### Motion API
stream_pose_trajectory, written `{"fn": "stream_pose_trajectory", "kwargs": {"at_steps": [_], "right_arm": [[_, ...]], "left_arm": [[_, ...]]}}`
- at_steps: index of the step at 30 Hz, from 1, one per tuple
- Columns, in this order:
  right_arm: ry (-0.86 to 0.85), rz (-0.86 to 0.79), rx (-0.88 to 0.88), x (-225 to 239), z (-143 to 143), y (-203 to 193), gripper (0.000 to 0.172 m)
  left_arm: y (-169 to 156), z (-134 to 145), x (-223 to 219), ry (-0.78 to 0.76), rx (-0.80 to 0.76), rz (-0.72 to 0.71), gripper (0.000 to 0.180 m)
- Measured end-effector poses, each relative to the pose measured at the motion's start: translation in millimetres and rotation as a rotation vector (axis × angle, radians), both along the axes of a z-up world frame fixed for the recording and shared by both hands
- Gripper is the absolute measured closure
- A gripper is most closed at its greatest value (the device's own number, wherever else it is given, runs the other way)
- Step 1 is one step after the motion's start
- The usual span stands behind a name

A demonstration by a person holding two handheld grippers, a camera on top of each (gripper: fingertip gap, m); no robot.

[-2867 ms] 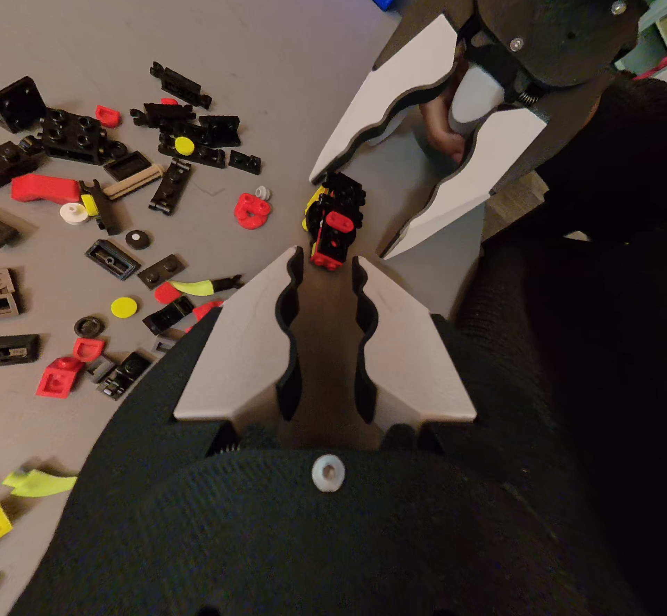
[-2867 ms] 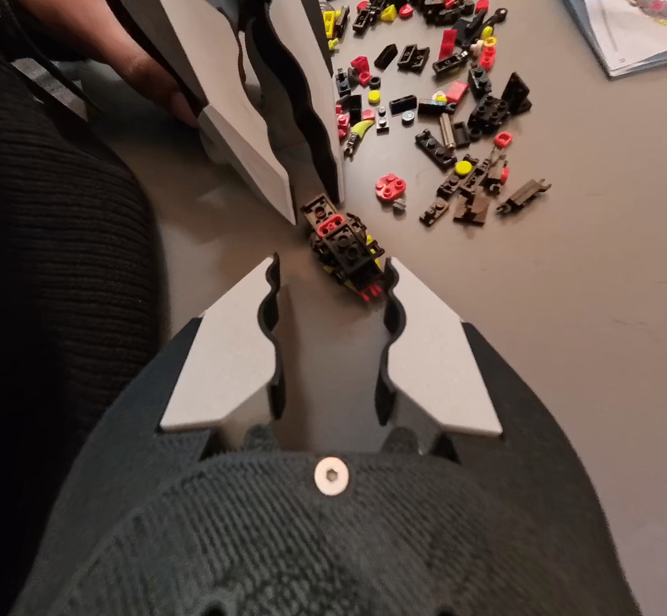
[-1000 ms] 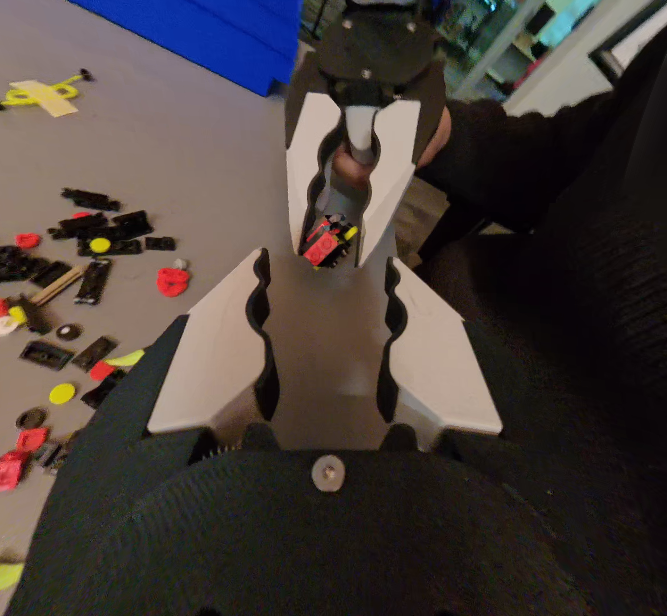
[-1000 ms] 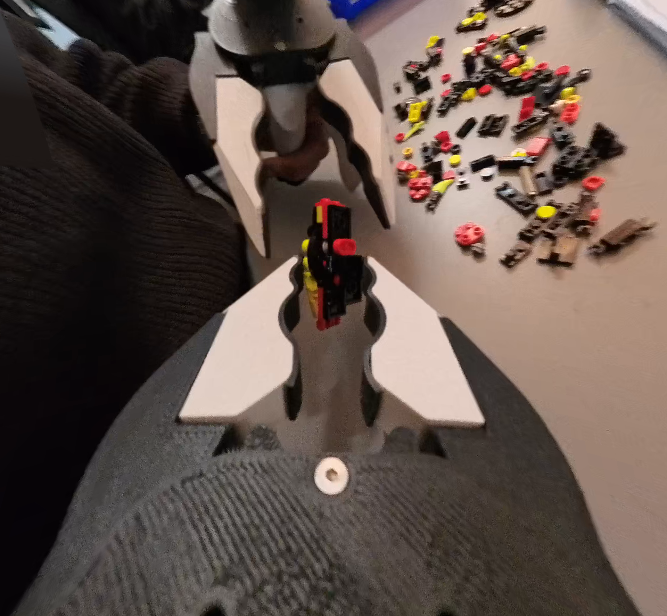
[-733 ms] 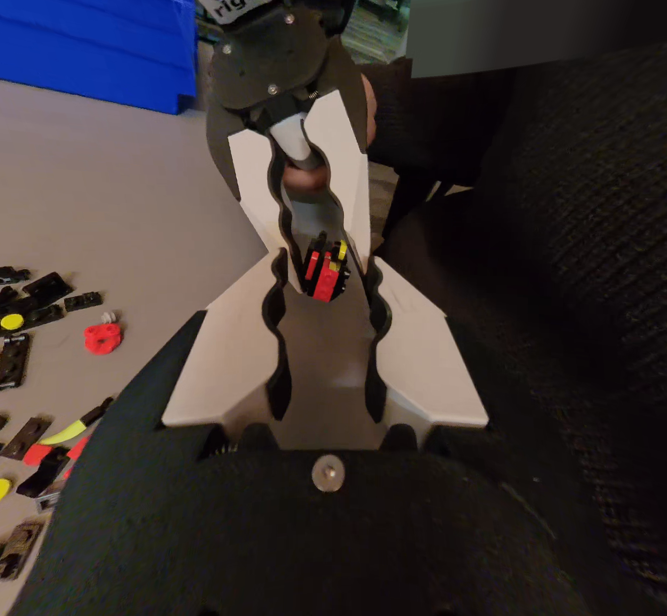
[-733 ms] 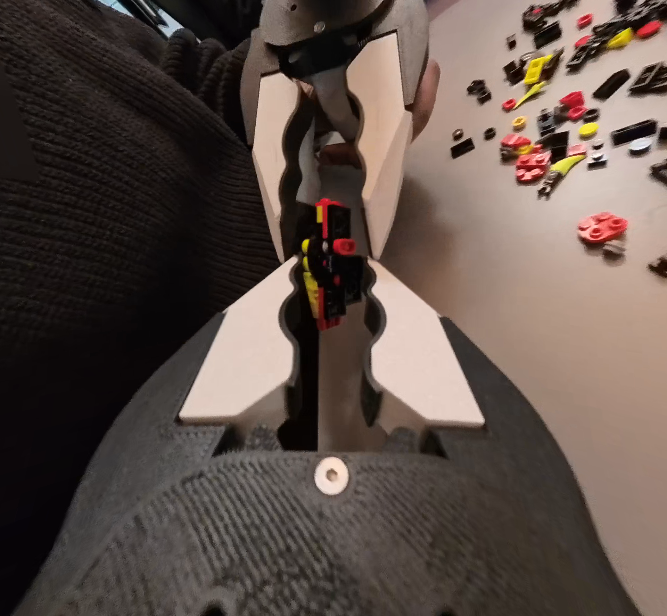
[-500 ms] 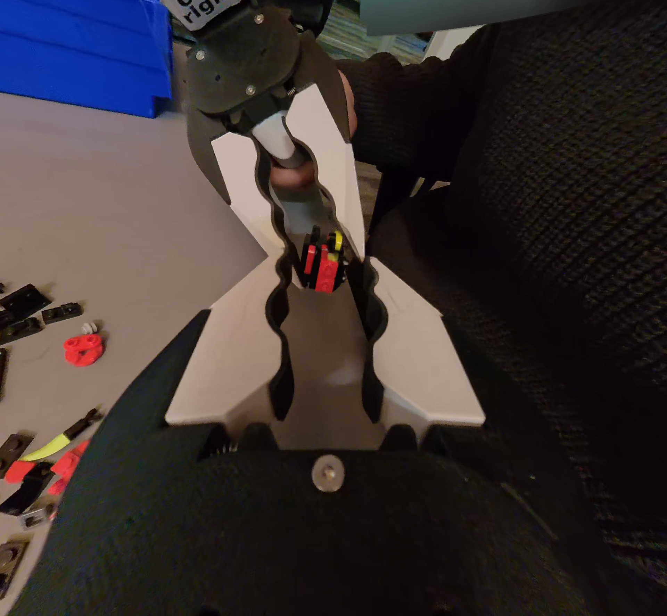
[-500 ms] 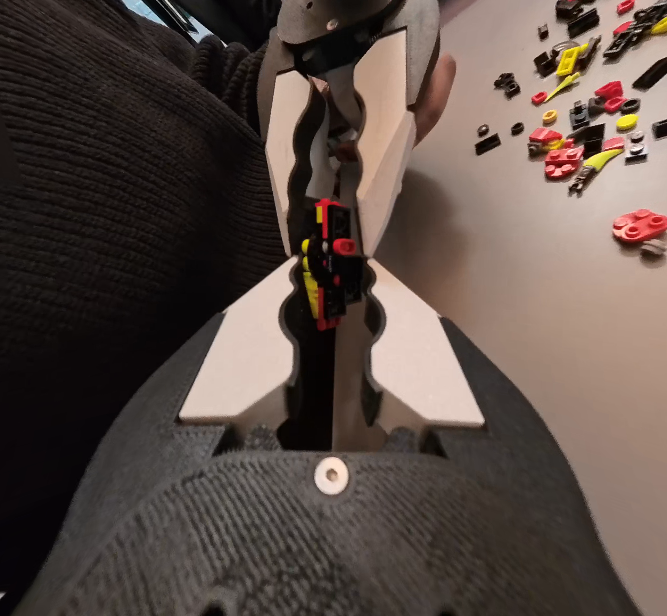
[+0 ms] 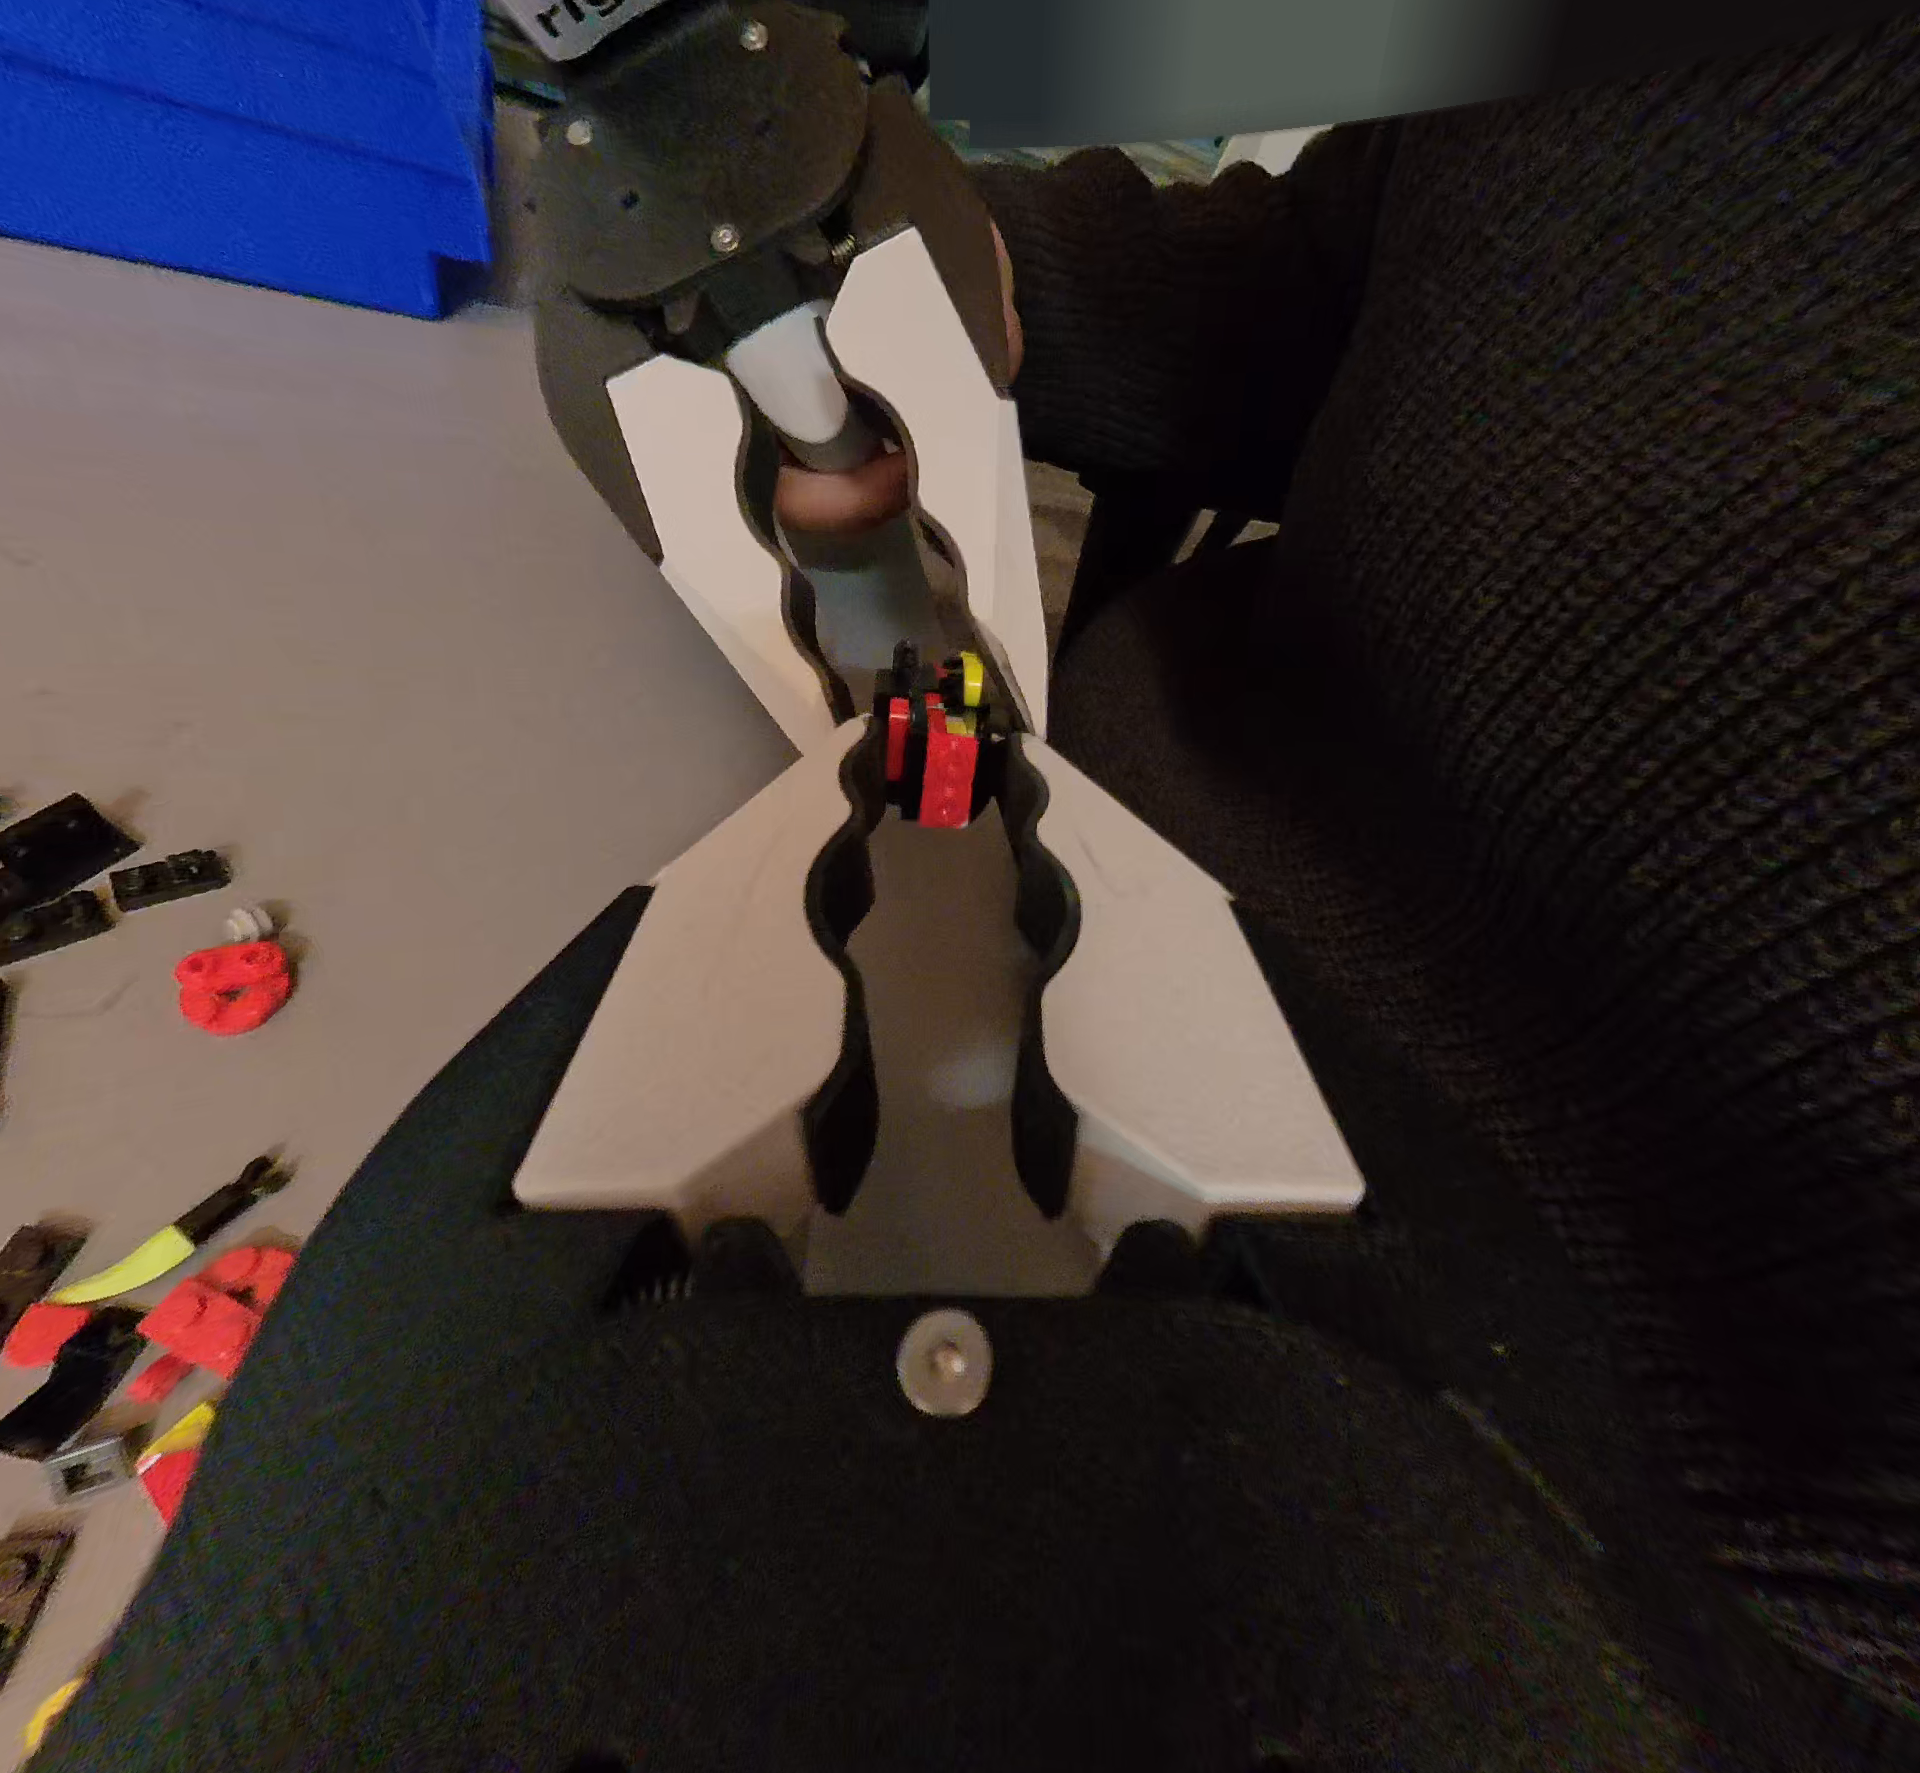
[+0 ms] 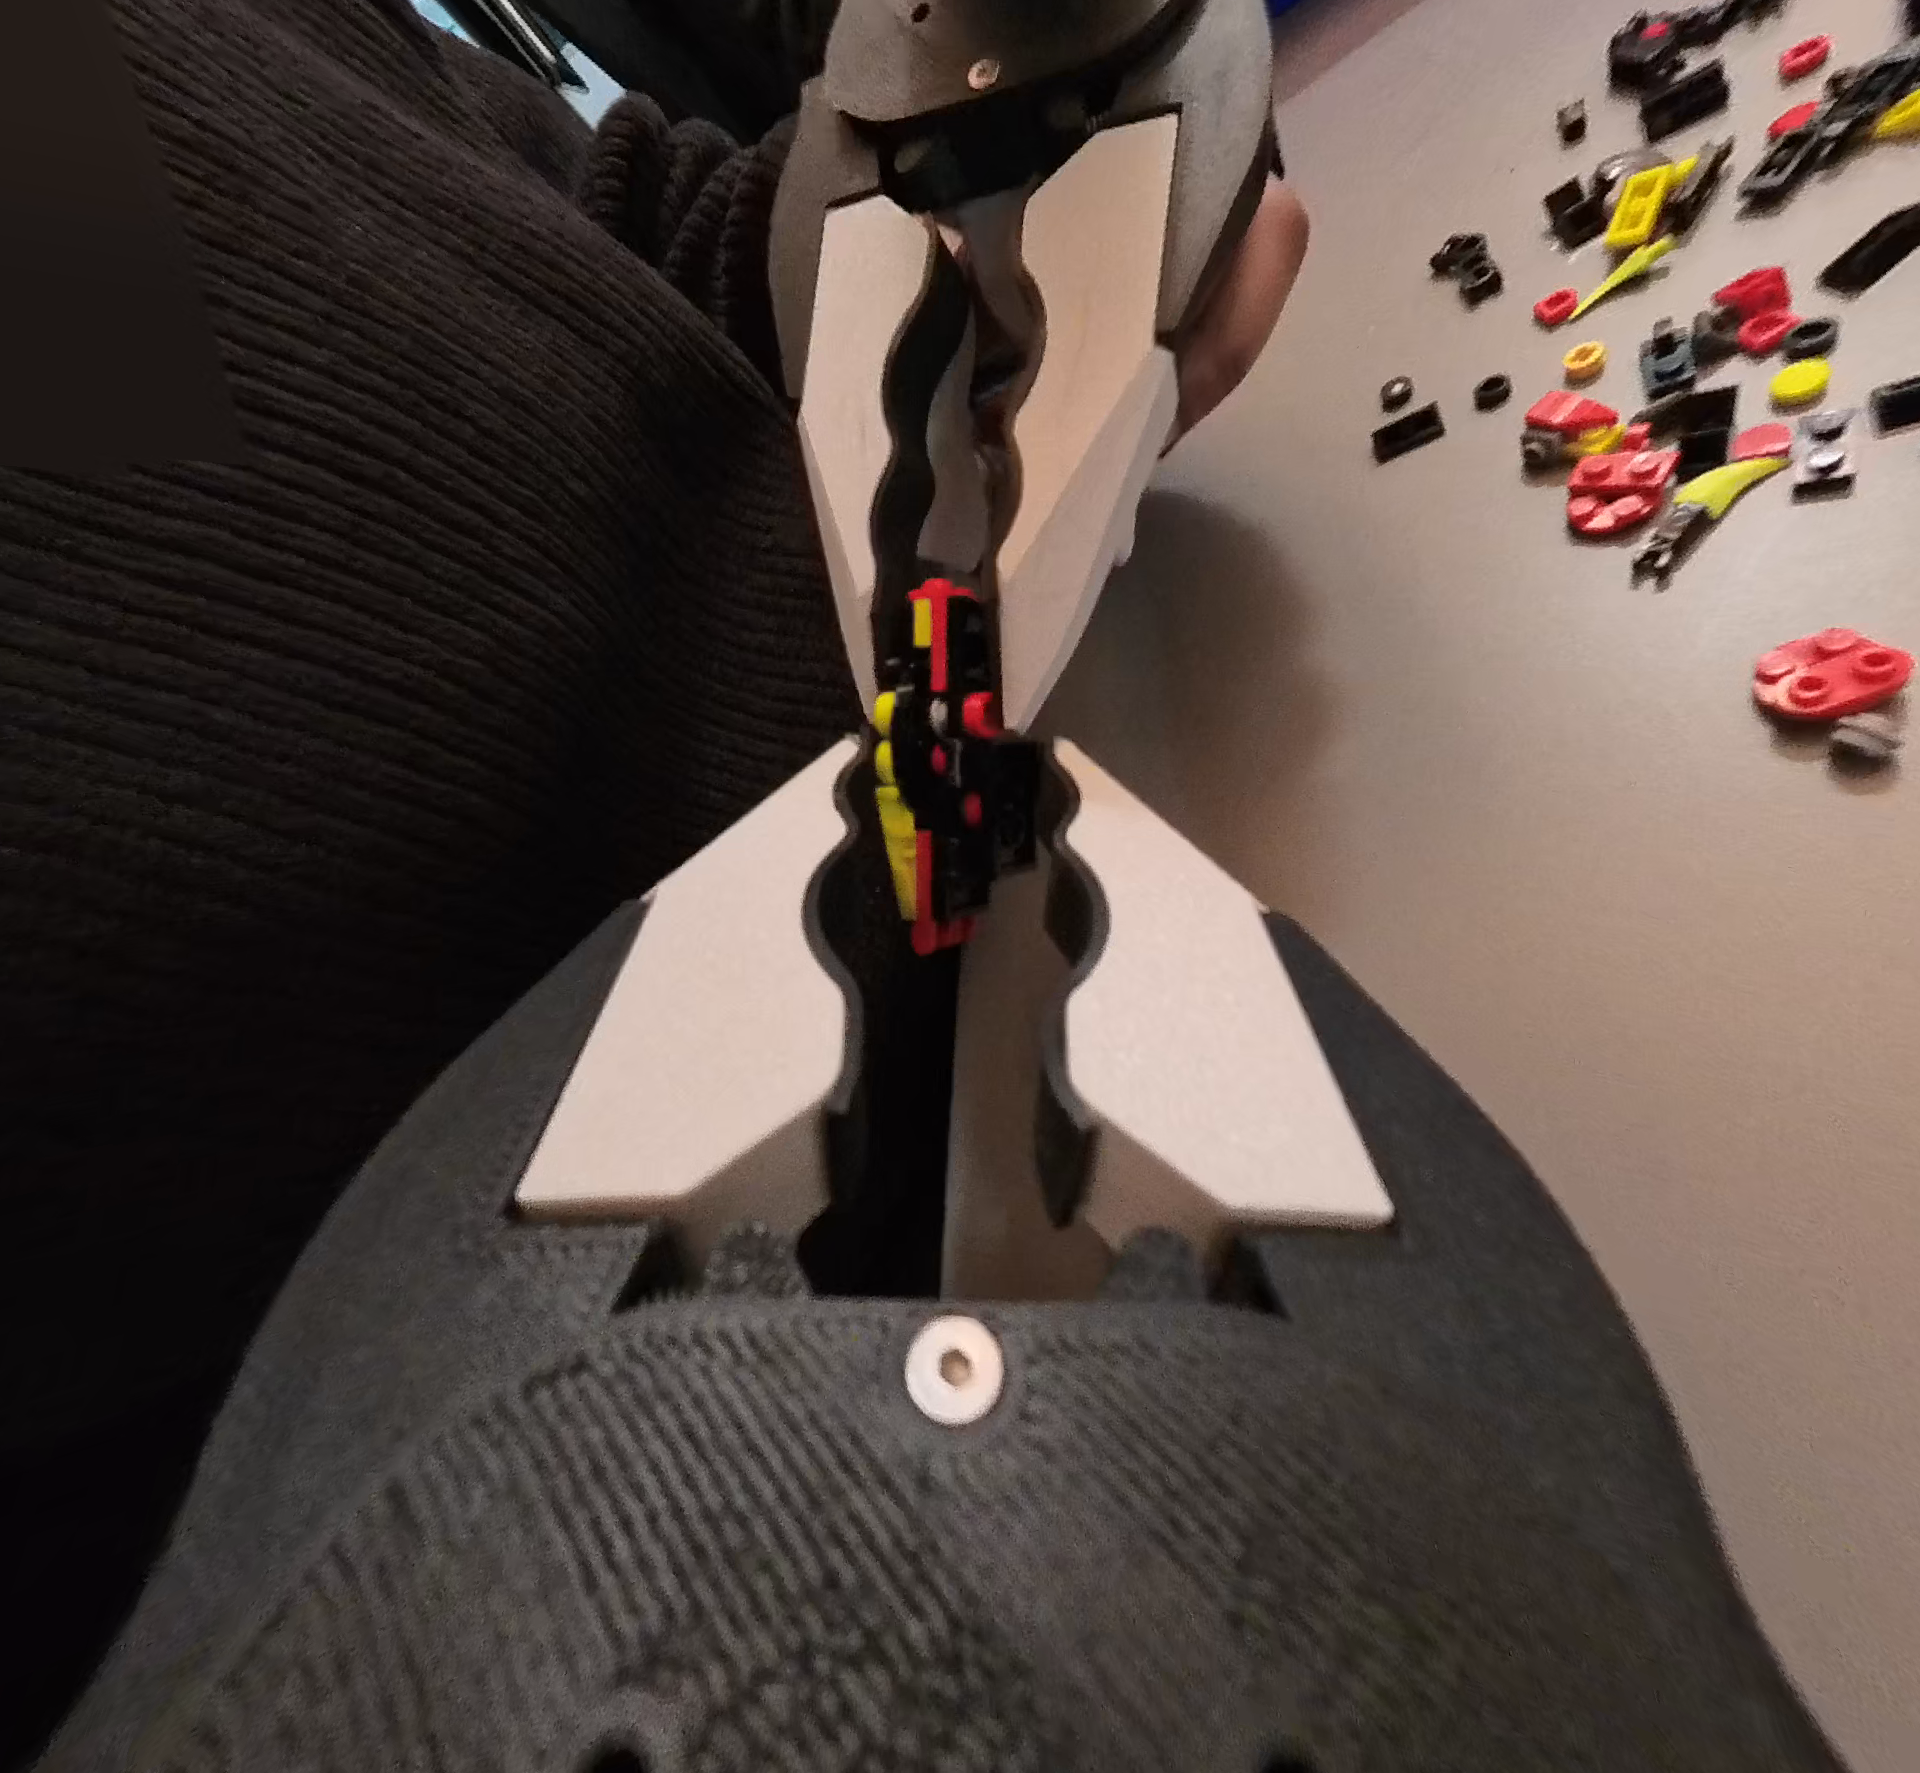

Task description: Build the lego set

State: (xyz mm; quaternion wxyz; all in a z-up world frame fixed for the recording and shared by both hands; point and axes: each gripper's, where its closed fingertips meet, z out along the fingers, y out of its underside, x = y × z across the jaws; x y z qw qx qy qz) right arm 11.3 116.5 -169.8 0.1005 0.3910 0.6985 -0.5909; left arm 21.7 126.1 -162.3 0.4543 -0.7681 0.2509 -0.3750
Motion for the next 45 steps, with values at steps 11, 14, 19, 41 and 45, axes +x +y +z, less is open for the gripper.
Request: {"fn": "stream_pose_trajectory", "kwargs": {"at_steps": [11,14,19,41,45], "right_arm": [[0.275,-0.193,0.123,-24.7,24.2,24.8,0.127],[0.348,-0.261,0.238,-32.5,24.1,33.0,0.126],[0.419,-0.380,0.386,-44.9,25.1,47.8,0.126],[0.390,-0.327,0.442,-41.0,17.4,32.6,0.148],[0.399,-0.312,0.446,-39.4,17.6,30.5,0.148]], "left_arm": [[16.3,10.6,-26.1,0.006,0.070,0.161,0.161],[22.3,15.1,-38.9,-0.008,0.086,0.235,0.161],[27.0,28.5,-51.9,-0.083,0.120,0.310,0.161],[27.0,30.4,-40.7,-0.101,0.136,0.284,0.162],[24.7,30.8,-39.4,-0.099,0.137,0.268,0.162]]}}
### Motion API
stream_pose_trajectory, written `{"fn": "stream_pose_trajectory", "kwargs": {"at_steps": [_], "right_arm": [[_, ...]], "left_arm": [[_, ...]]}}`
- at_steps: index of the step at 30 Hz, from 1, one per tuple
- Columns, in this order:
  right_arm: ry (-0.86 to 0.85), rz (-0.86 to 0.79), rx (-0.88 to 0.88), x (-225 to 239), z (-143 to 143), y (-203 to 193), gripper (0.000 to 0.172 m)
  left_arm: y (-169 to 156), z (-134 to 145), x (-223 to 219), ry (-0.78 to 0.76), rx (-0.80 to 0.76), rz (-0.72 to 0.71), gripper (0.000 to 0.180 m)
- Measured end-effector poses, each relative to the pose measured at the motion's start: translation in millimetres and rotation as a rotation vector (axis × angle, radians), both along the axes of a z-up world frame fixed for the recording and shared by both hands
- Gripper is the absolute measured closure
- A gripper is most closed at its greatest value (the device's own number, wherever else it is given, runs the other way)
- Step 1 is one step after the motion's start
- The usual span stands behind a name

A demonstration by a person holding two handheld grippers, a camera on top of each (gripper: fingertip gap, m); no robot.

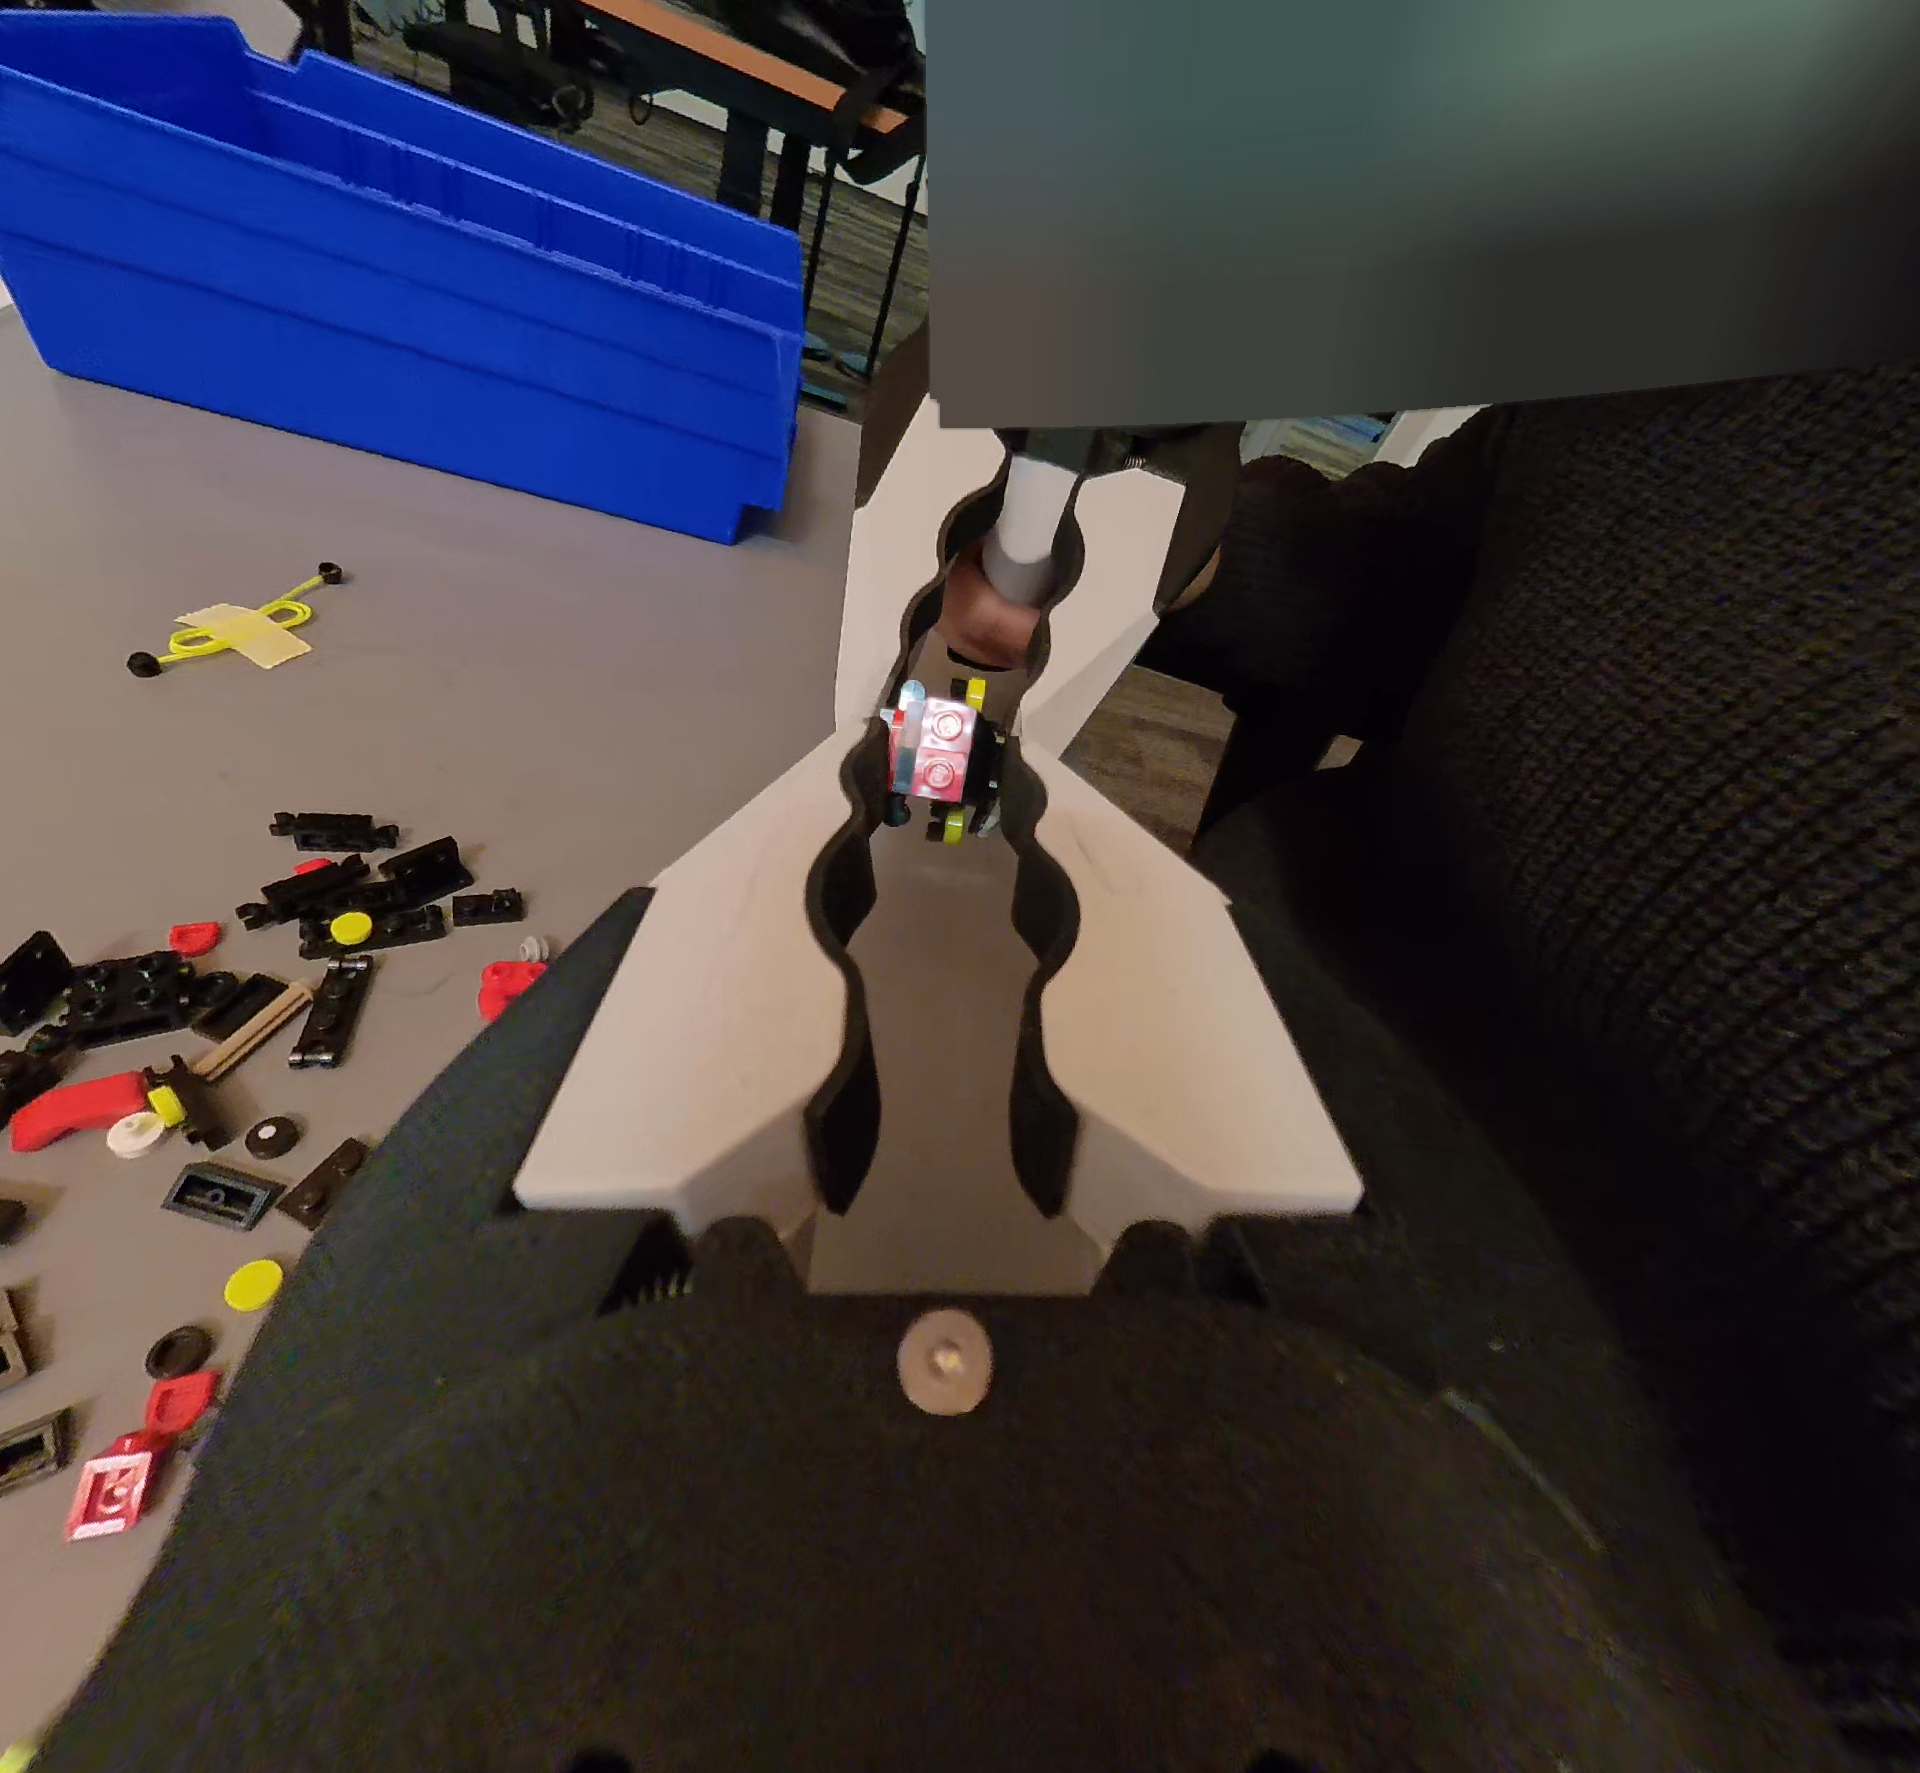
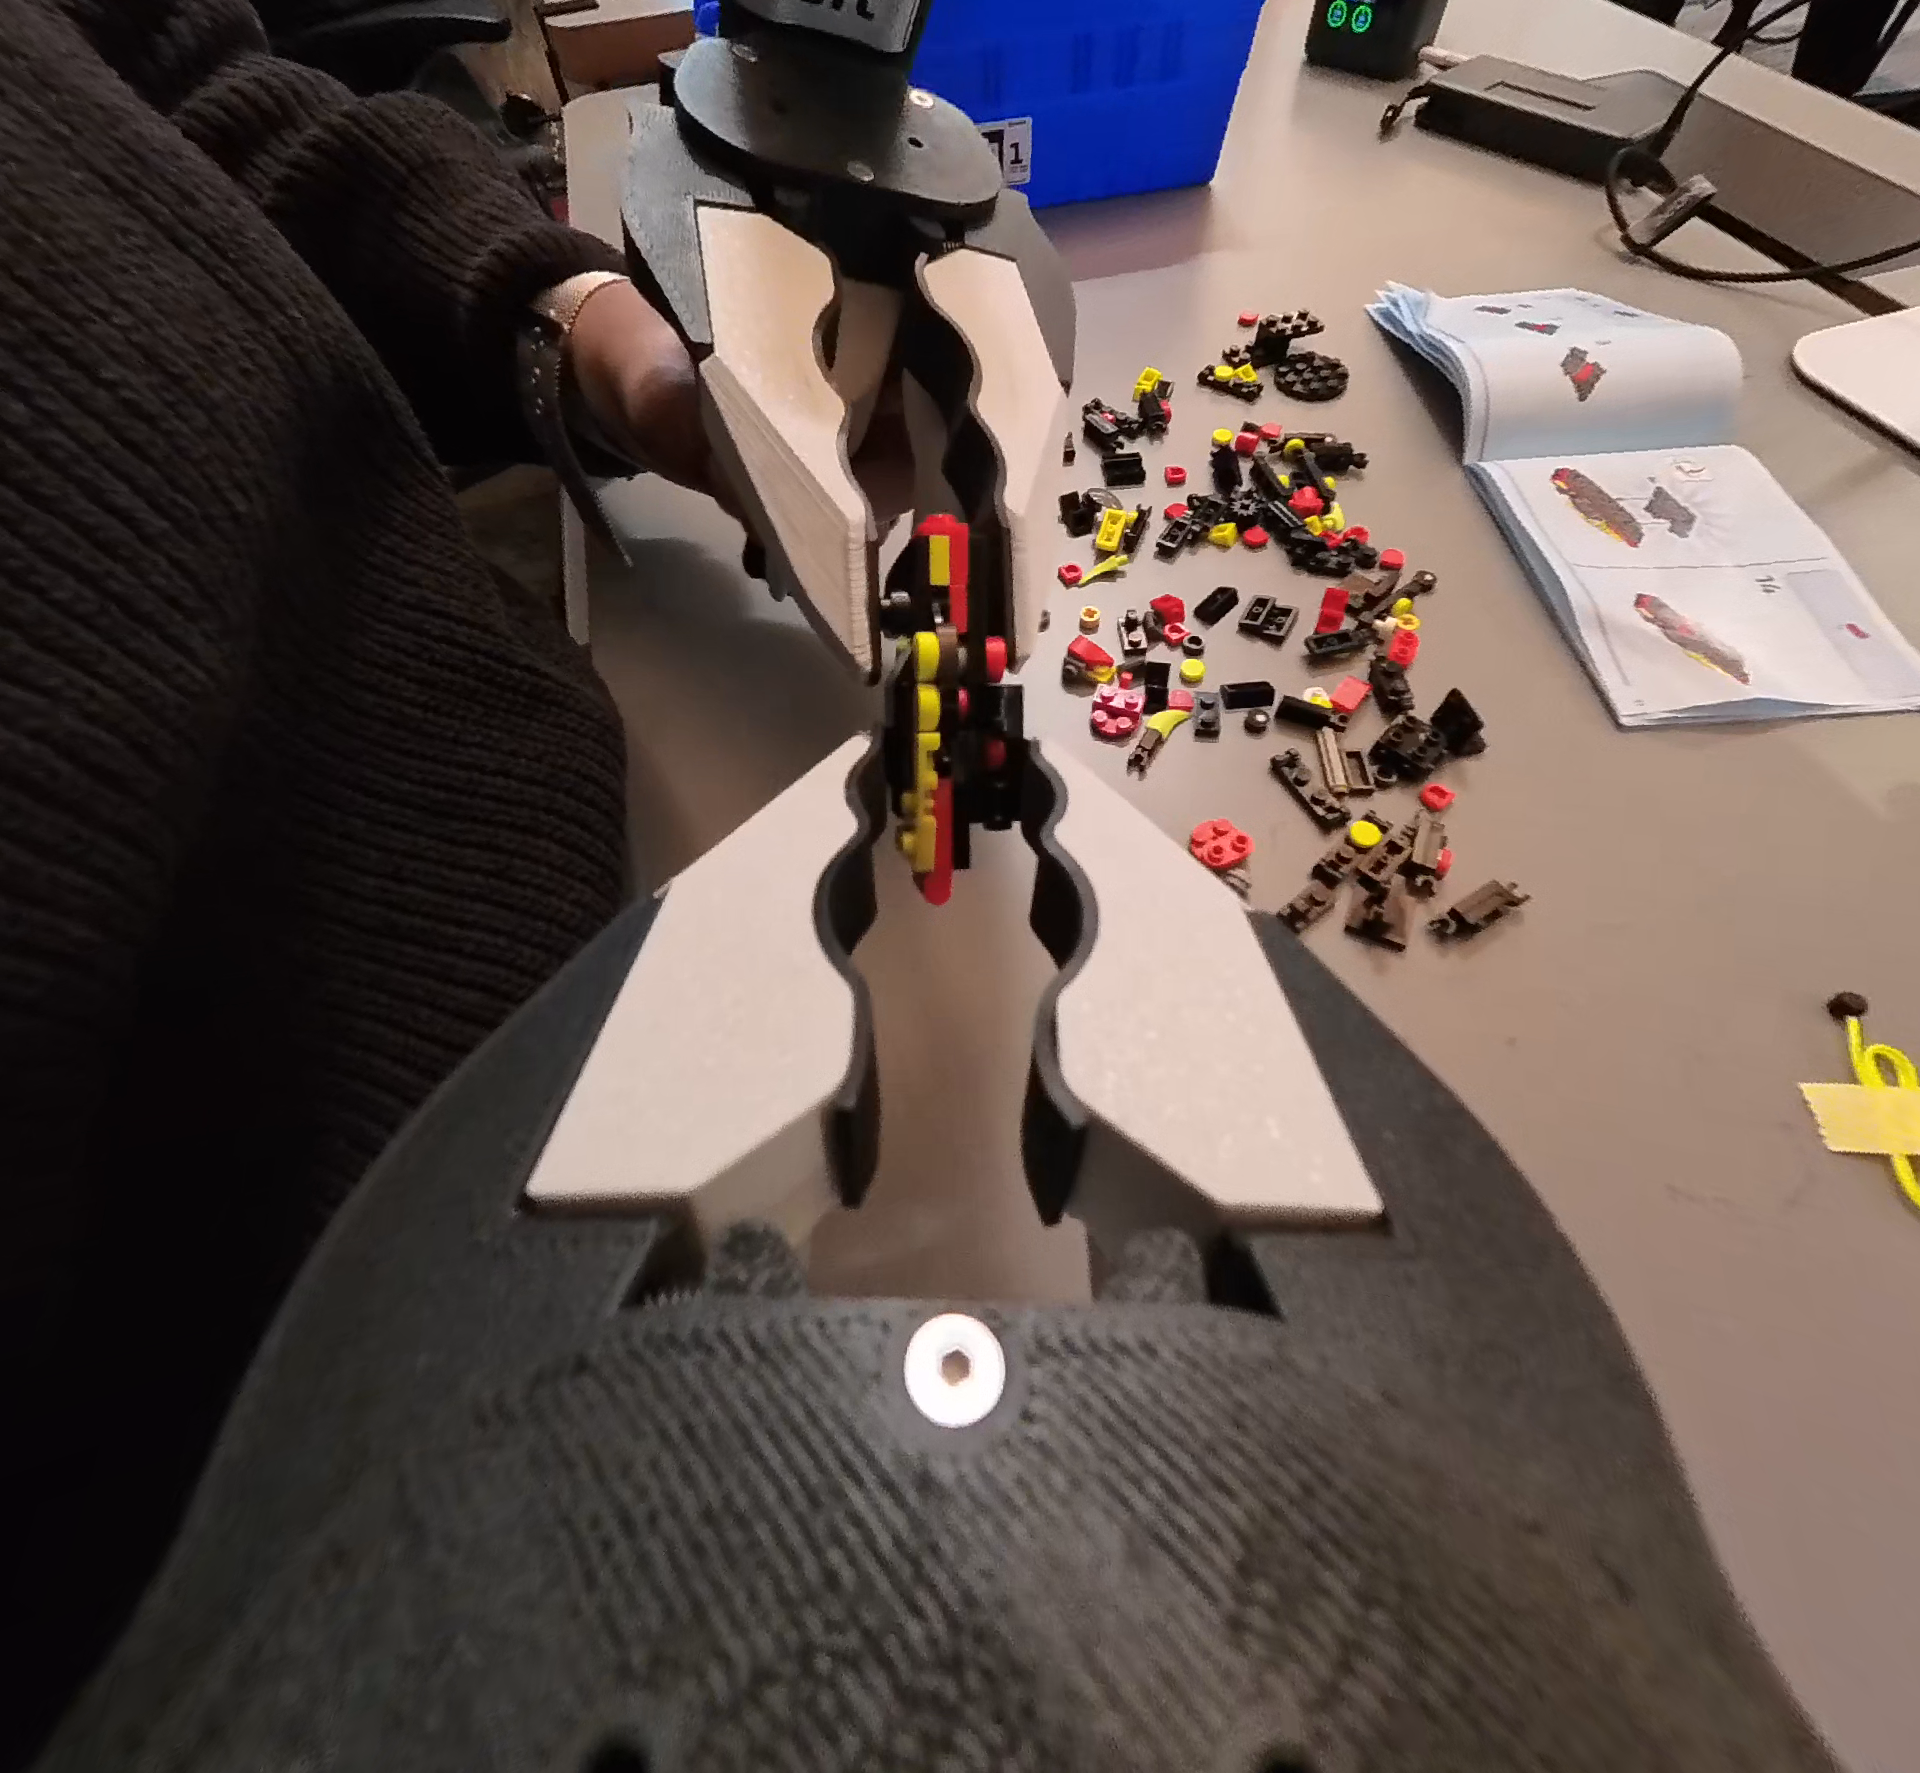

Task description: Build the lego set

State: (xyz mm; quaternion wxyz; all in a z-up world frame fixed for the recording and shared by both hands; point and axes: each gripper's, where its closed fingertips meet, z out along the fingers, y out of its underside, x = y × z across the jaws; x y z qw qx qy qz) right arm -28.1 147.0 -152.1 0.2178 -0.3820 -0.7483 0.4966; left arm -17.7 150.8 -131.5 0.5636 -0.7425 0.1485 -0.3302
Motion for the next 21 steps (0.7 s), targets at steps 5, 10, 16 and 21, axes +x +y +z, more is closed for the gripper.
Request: {"fn": "stream_pose_trajectory", "kwargs": {"at_steps": [5,10,16,21], "right_arm": [[-0.056,0.040,-0.105,3.0,-3.6,-5.9,0.148],[-0.106,0.099,-0.120,9.3,-10.2,-13.6,0.142],[-0.114,0.129,-0.082,12.6,-13.9,-20.2,0.149],[-0.092,0.111,-0.008,12.2,-12.7,-17.5,0.149]], "left_arm": [[-4.6,-2.4,2.3,0.042,-0.002,-0.034,0.162],[-8.5,-5.7,11.4,0.078,-0.007,-0.078,0.162],[-9.7,-7.1,14.5,0.065,-0.016,-0.100,0.162],[-9.6,-5.4,14.9,0.059,-0.012,-0.098,0.162]]}}
